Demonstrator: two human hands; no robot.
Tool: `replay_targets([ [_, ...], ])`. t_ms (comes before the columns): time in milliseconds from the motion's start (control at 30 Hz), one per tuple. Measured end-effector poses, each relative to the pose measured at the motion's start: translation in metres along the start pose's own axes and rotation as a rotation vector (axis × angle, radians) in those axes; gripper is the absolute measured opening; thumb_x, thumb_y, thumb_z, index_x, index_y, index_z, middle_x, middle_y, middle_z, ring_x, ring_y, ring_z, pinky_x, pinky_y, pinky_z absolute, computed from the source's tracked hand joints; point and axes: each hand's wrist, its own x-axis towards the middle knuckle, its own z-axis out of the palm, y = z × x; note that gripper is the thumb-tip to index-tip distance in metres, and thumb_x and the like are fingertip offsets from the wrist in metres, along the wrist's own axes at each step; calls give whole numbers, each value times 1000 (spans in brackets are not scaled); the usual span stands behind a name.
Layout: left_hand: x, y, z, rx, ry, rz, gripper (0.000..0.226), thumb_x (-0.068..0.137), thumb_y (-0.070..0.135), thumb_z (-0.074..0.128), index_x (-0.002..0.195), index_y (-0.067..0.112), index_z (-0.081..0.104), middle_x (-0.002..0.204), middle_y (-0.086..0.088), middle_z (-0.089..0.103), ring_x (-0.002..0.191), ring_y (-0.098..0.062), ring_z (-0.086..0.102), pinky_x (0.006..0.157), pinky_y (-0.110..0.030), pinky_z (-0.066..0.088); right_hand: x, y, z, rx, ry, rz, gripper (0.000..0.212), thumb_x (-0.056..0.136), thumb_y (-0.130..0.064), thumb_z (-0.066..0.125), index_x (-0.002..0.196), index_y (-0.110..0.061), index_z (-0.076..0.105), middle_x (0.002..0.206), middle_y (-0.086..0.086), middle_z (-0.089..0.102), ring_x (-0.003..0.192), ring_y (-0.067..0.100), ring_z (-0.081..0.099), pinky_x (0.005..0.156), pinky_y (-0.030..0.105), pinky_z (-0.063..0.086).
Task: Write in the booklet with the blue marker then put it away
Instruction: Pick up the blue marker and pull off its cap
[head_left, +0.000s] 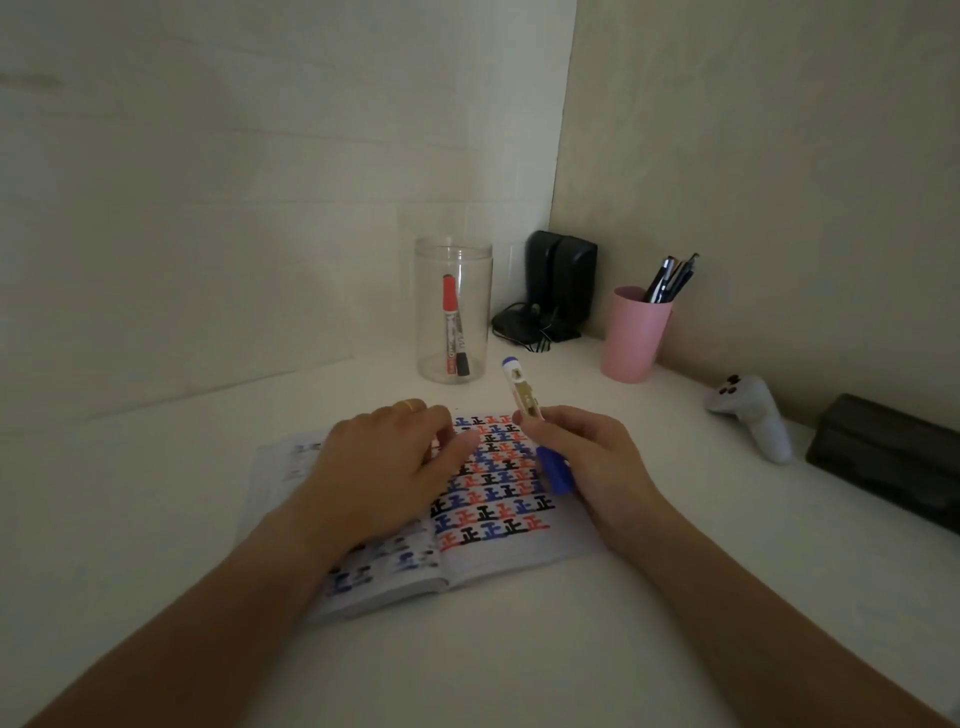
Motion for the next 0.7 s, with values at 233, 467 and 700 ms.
replay_targets([
  [233, -6, 12, -11, -163, -24, 69, 64, 85, 76, 8, 105, 38, 55, 90, 14, 64, 79, -4, 59, 76, -33, 51, -6, -8, 5, 46, -57, -81, 24, 89, -27, 71, 103, -8, 77, 93, 10, 80, 74, 13, 76, 65, 19, 58],
  [467, -11, 18, -17, -245, 55, 220, 41, 89, 72, 33, 103, 36, 49, 72, 14, 57, 63, -2, 53, 60, -21, 38, -12, -16, 0, 107, -124, -198, 22, 81, -26, 72, 93, -7, 73, 75, 14, 70, 60, 23, 60, 50, 24, 48],
  [700, -10, 17, -14, -278, 136, 253, 41, 93, 62, 27, 109, 30, 47, 79, 10, 62, 61, -8, 54, 61, -21, 43, -12, -16, 1, 102, -144, -208, 15, 85, -24, 69, 86, -10, 75, 67, 11, 68, 57, 17, 58, 52, 26, 46],
])
